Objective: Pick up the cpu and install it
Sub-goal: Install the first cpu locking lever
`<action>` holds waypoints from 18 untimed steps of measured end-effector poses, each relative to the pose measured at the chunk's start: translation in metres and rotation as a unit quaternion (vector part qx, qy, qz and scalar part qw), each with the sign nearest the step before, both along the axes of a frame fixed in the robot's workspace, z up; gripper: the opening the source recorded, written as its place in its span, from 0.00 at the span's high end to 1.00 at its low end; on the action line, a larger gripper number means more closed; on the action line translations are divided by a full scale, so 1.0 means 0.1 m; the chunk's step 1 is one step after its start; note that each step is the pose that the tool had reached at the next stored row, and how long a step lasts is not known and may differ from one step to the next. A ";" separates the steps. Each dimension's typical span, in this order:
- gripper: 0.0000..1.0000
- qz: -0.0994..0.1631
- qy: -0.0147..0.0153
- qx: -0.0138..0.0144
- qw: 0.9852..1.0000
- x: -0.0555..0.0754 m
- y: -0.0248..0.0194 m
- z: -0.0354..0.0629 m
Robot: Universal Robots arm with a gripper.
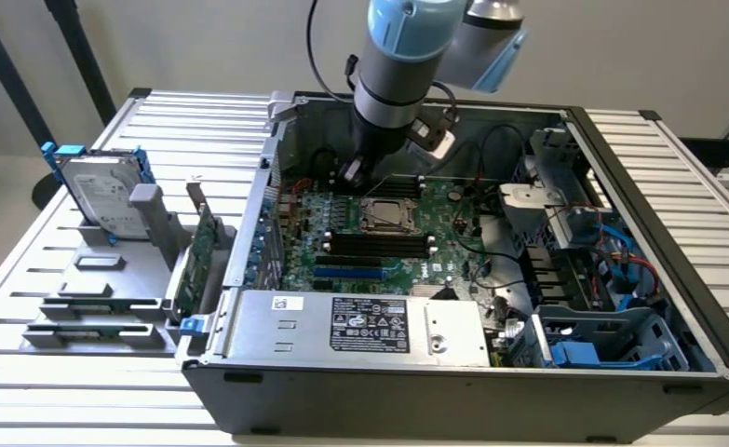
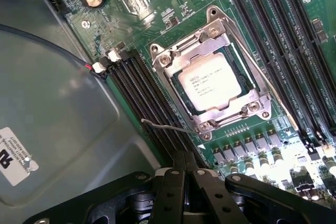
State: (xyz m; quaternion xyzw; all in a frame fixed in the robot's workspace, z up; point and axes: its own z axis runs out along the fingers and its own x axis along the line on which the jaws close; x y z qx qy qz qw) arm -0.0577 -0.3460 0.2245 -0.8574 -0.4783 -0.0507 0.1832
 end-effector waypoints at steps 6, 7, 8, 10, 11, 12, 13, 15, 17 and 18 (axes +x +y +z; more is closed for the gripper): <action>0.89 0.000 -0.004 -0.002 1.000 0.00 -0.002 -0.088; 0.89 0.000 -0.005 -0.002 1.000 0.00 -0.002 -0.103; 0.89 0.000 -0.006 -0.003 1.000 0.00 -0.002 -0.118; 0.89 0.000 -0.007 -0.004 1.000 0.00 -0.002 -0.145; 0.89 0.000 -0.007 -0.004 1.000 0.00 -0.002 -0.155; 0.89 0.000 -0.007 -0.005 1.000 0.00 -0.002 -0.162; 0.89 0.000 -0.007 -0.005 1.000 0.00 -0.001 -0.169; 0.89 0.000 -0.007 -0.005 1.000 0.00 0.004 -0.176; 0.89 0.000 -0.008 -0.005 1.000 0.00 0.013 -0.182; 0.89 0.000 -0.008 -0.005 1.000 0.00 0.020 -0.183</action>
